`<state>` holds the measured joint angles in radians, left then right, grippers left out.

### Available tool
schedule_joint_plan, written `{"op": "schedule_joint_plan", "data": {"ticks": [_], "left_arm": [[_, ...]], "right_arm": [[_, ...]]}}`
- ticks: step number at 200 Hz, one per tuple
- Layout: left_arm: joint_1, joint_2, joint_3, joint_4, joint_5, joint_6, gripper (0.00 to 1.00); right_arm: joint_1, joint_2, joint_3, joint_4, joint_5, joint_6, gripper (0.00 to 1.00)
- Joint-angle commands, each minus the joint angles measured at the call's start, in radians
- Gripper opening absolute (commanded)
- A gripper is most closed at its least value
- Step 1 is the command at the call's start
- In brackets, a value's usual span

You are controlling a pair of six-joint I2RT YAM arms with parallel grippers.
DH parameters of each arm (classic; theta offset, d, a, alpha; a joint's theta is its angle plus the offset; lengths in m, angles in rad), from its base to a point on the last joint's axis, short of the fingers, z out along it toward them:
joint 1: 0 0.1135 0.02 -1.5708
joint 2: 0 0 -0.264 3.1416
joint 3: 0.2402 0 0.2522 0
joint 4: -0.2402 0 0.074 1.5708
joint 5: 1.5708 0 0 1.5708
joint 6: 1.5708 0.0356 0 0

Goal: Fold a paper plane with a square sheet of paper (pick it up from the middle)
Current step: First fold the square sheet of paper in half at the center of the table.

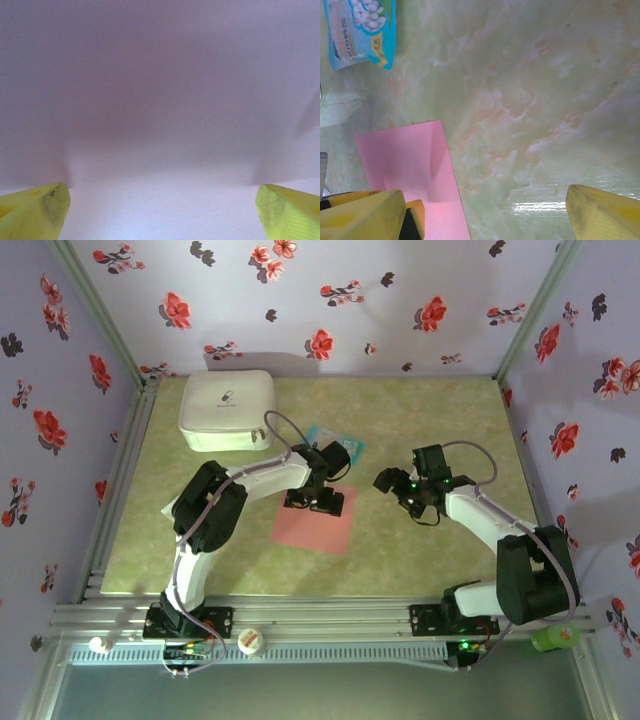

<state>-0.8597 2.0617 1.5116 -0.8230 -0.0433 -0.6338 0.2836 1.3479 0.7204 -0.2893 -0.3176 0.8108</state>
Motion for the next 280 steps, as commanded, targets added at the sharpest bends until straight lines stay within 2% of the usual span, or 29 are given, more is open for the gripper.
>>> {"op": "schedule_joint_plan", "data": {"ticks": [1,220,253,280], "left_arm": [[-0.008,-0.011,-0.028,-0.014,0.017,-0.029,0.96],[-0.033,0.071,-0.01,-0.024,-0.016,-0.049,0.92],[-0.033,0.057,-0.002,-0.017,-0.027,-0.055,0.89],[-0.033,0.036,-0.006,0.005,-0.029,-0.061,0.78]], "right_arm": [[0.006,-0.018,0.0,-0.024,0.016,-0.01,0.84],[0.007,-0.004,0.014,-0.024,0.012,-0.007,0.85],[0.007,-0.003,0.018,-0.024,0.011,-0.007,0.85],[0.008,-0.006,0.018,-0.024,0.011,-0.007,0.85]]}}
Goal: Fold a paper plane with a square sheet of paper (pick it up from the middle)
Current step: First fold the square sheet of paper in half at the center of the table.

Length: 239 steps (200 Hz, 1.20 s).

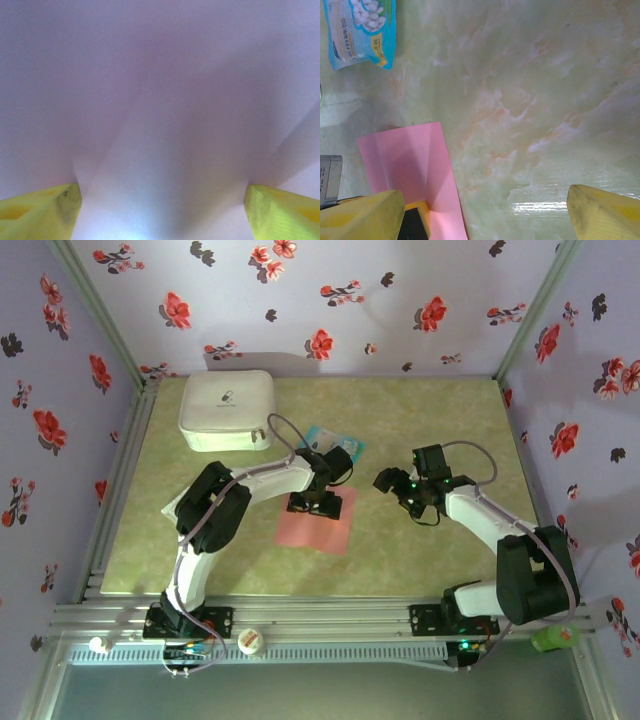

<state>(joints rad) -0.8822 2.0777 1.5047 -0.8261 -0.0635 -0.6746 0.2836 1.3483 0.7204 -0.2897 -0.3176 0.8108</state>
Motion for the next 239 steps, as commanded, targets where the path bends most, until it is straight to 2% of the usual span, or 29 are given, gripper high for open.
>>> {"op": "schedule_joint_plan", "data": {"ticks": [1,32,46,61,98,121,136,184,239], "left_arm": [[-0.011,0.019,0.0,0.01,-0.009,-0.02,0.78],[-0.011,-0.003,0.001,0.021,-0.021,-0.019,0.62],[-0.011,-0.012,-0.001,0.029,-0.022,-0.018,0.58],[-0.011,-0.023,-0.003,0.034,-0.028,-0.016,0.47],[-0.008,-0.054,-0.02,0.066,-0.028,-0.007,0.44],[-0.002,-0.069,-0.021,0.07,-0.009,-0.002,0.38],[0.007,-0.088,-0.032,0.083,0.004,-0.004,0.37],[0.042,-0.152,-0.091,0.156,0.088,-0.022,0.34],[0.097,-0.256,-0.155,0.289,0.258,-0.075,0.37]], "right_arm": [[0.008,-0.007,0.019,-0.023,0.012,-0.007,0.85],[0.008,-0.022,0.016,-0.023,0.026,-0.007,0.85],[0.007,-0.023,0.017,-0.026,0.033,-0.007,0.85],[0.006,-0.022,0.018,-0.026,0.034,-0.007,0.86],[0.008,-0.024,0.019,-0.026,0.039,-0.001,0.86],[0.007,-0.045,0.011,-0.027,0.054,0.006,0.86],[0.007,-0.068,0.005,-0.027,0.076,0.01,0.86],[0.007,-0.123,0.0,-0.052,0.131,0.017,0.86],[0.007,-0.164,-0.012,-0.038,0.143,0.038,0.87]]}}
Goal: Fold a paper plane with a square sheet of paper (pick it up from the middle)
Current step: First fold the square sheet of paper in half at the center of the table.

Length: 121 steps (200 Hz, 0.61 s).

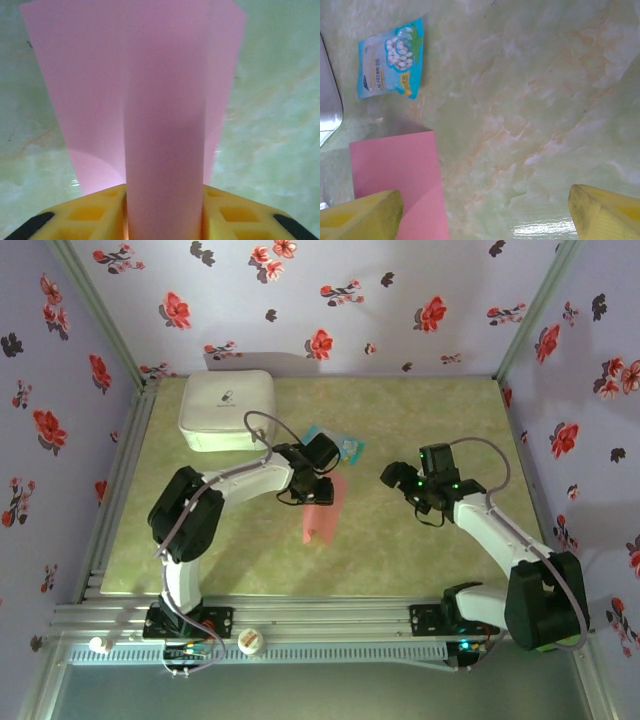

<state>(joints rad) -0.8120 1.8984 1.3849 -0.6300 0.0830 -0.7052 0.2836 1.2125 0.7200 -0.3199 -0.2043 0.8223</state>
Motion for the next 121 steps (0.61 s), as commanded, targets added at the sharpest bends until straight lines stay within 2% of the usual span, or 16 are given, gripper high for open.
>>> {"op": "schedule_joint_plan", "data": {"ticks": [1,34,52,121], "left_arm": [[0.028,-0.079,-0.038,0.098,0.116,-0.045,0.37],[0.076,-0.148,-0.178,0.368,0.286,-0.151,0.39],[0.095,-0.157,-0.259,0.516,0.342,-0.219,0.4],[0.096,-0.09,-0.349,0.696,0.374,-0.292,0.4]], "right_arm": [[0.007,-0.029,-0.012,-0.006,0.029,0.028,0.87],[0.005,-0.053,-0.028,0.041,0.025,0.069,0.86],[0.006,-0.072,-0.057,0.107,0.018,0.091,0.86],[0.006,0.008,-0.051,0.255,-0.159,0.128,0.86]]}}
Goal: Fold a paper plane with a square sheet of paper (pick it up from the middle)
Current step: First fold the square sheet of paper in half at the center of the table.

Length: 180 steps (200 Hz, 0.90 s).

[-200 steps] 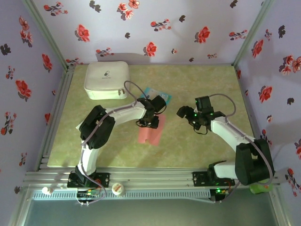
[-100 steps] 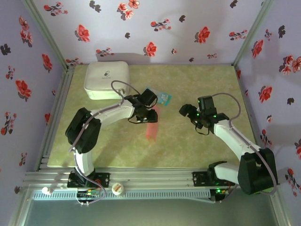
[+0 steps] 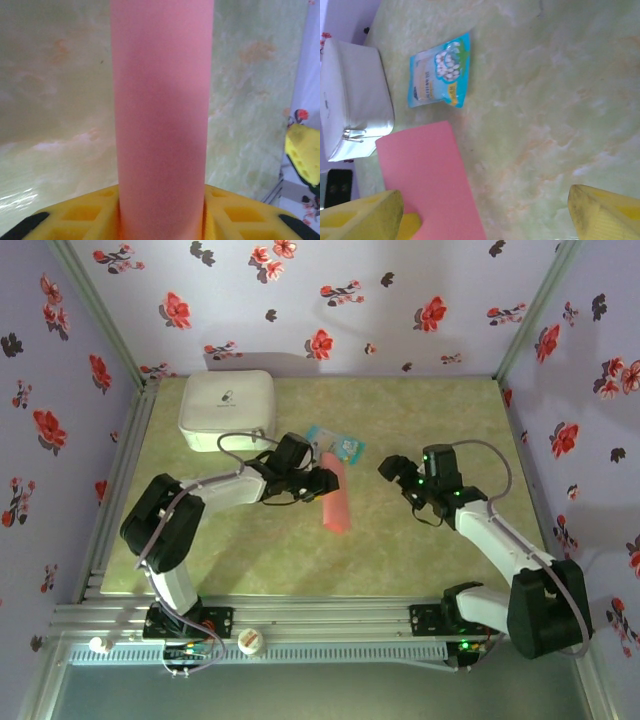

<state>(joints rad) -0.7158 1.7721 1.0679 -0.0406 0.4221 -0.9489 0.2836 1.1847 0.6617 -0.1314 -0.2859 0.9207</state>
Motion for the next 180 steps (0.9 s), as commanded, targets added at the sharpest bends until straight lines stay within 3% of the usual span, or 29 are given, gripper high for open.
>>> {"op": "schedule_joint_plan", "data": {"ticks": [1,111,180], "left_arm": [[0.001,0.037,-0.033,0.107,0.036,-0.048,0.4],[-0.007,0.112,-0.062,0.102,0.052,-0.049,0.42],[-0.02,0.115,0.05,-0.163,-0.077,0.071,0.55]], "right_arm": [[0.005,0.037,0.008,0.067,-0.079,0.03,0.86],[0.01,0.12,0.024,0.088,-0.157,0.015,0.82],[0.011,0.127,0.032,0.048,-0.147,-0.005,0.81]]}}
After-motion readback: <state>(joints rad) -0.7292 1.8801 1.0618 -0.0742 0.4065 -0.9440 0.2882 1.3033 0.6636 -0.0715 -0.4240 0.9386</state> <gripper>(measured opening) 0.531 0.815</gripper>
